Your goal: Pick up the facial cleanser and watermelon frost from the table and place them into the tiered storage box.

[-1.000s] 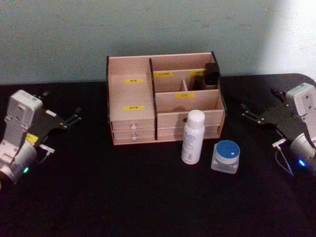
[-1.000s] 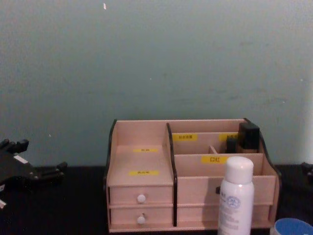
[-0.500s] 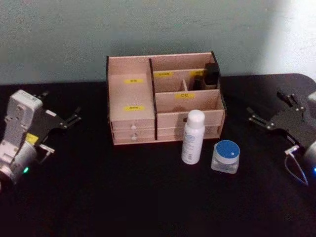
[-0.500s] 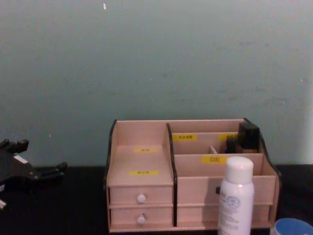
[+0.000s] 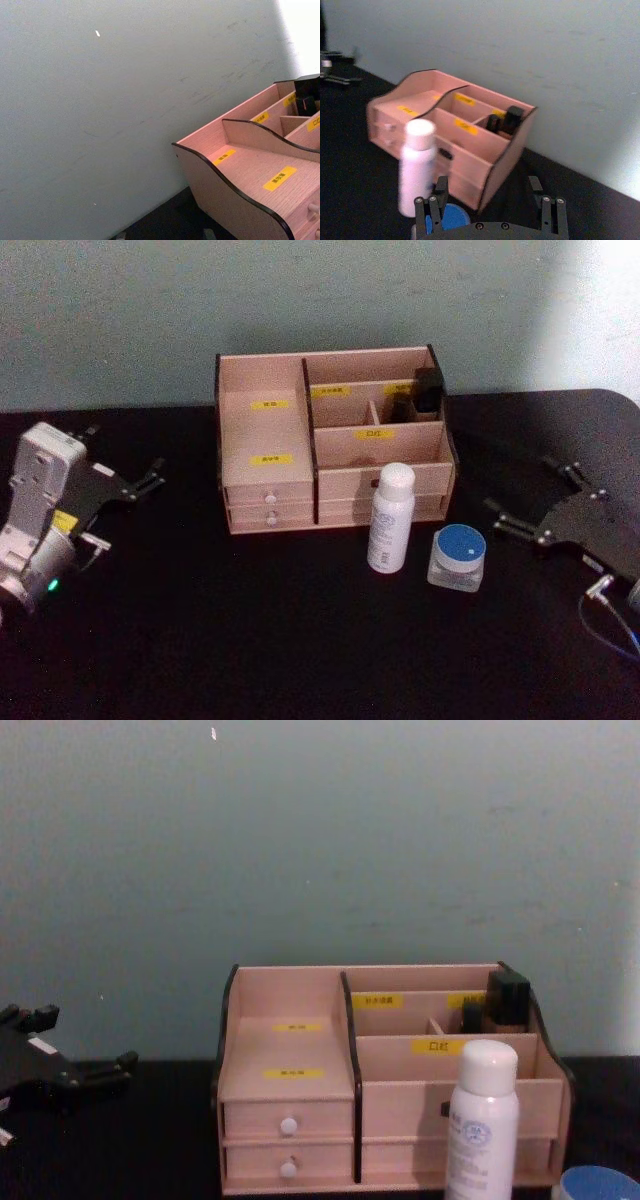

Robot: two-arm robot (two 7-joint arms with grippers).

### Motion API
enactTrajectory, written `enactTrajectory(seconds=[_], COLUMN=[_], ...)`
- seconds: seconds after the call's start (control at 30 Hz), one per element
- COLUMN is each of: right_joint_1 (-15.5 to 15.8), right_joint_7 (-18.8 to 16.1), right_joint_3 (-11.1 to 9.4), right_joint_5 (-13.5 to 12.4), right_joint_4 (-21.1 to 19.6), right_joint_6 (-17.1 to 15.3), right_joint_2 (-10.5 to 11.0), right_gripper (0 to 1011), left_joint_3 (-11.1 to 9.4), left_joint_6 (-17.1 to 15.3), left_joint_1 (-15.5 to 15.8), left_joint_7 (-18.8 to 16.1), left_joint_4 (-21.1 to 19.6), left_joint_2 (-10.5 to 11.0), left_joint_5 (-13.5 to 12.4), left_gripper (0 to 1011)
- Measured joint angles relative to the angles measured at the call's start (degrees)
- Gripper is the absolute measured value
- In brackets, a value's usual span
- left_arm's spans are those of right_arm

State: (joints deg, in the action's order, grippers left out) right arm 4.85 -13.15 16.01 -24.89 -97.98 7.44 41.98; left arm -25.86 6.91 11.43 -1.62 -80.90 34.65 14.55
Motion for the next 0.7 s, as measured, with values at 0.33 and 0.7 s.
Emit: enactTrajectory(seconds=[0.33, 0.7], right_joint_1=[-1.64, -5.22], right_joint_7=[-6.4, -10.5], right_joint_3=[2.66, 4.99], right_joint_5=[-0.16, 1.15], right_joint_4=[1.67, 5.58], right_joint_6=[-0.82, -1.8], right_joint_2=[-1.59, -5.11], right_gripper=[1002, 1002], left_joint_3=[0.0, 0.0], left_joint_6=[0.0, 0.0], left_joint_1=[0.0, 0.0], left_joint_7=[0.0, 0.0], left_joint_4=[0.0, 0.0], left_joint_2=[0.0, 0.0], left_joint_5=[0.0, 0.0], left_gripper=[1001, 1001])
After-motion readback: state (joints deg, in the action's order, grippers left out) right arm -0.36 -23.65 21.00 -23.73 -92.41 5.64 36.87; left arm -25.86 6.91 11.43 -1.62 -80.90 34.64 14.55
